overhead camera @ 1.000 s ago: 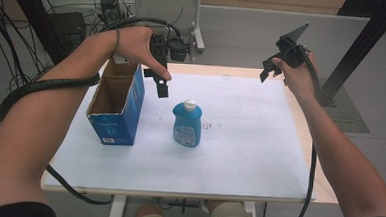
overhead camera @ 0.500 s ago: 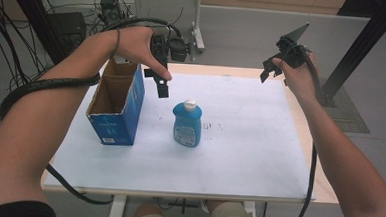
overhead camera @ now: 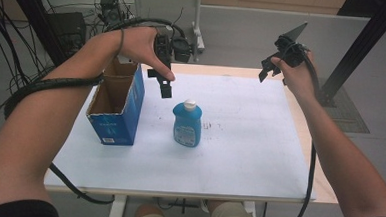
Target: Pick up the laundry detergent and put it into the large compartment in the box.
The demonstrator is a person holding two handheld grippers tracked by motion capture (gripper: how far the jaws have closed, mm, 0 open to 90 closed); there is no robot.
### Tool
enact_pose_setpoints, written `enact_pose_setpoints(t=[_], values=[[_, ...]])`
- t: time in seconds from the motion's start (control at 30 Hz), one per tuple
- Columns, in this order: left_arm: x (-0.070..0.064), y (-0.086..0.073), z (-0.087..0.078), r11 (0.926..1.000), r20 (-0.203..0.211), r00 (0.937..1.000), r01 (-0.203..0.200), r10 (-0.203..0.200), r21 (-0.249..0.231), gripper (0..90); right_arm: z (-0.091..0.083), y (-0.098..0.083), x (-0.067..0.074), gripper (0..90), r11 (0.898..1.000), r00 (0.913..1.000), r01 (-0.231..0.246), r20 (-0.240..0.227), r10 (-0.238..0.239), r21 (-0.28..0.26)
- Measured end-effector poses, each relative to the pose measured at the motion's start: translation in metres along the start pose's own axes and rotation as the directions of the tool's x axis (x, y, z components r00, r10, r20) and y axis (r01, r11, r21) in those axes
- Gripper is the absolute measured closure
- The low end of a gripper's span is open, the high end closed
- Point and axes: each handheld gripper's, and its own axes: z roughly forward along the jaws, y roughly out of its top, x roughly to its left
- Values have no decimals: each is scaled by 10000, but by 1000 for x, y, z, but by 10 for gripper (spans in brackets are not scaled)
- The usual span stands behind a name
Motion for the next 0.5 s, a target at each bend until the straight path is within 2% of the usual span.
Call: enact_pose_setpoints(t=[0.3,0.5], values=[[-1,5,0,10000,-18,10000,-55,55,17,69,-1,0,2,107,10000,10000,11,17,-11,29],[-2,13,-1,9996,-18,9996,-267,267,-21,69,-2,-1,1,106,10000,10000,-24,19,24,14]])
